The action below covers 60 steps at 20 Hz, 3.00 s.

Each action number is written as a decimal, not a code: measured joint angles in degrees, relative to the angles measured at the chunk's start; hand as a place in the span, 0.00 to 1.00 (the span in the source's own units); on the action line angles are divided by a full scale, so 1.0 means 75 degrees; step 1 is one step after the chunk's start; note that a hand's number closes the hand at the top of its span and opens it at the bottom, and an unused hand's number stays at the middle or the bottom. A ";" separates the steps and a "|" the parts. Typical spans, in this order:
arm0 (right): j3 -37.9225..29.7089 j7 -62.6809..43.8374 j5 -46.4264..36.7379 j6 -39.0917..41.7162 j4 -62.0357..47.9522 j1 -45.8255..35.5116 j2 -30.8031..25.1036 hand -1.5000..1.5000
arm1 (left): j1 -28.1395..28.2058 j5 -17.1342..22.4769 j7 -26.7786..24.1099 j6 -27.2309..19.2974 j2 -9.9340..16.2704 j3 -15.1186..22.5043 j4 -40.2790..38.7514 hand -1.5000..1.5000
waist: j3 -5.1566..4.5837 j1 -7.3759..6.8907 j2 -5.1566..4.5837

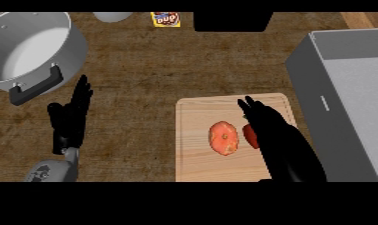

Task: Pick the squash from the cutting board and place it in the cardboard box

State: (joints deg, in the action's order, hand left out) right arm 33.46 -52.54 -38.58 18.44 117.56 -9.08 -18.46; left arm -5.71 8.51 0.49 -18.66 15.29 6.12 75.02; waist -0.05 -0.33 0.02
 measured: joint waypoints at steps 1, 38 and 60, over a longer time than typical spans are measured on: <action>0.0064 -0.0068 -0.0086 0.0049 -0.0071 -0.0046 0.0178 0.00 | -0.0065 0.0000 -0.0052 0.0074 -0.0028 -0.0057 -0.0132 0.50 | 0.0003 0.0009 -0.0002; -0.0052 -0.0175 -0.2006 0.0295 -0.3105 -0.0517 0.2401 0.00 | 0.0157 -0.0706 0.0075 0.0709 -0.0541 -0.0851 0.0037 0.50 | 0.0007 0.0025 0.0000; -0.0558 0.0782 -0.2137 -0.0563 -0.4981 -0.0835 0.2447 0.00 | 0.0020 -0.1150 0.0196 0.0972 -0.0868 -0.1278 0.0065 0.50 | 0.0007 0.0025 -0.0003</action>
State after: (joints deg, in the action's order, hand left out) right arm 29.28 -46.67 -54.60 14.22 80.20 -15.35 -0.11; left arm -5.56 -0.12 1.96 -11.37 8.78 -3.47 75.51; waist 0.00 -0.15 0.00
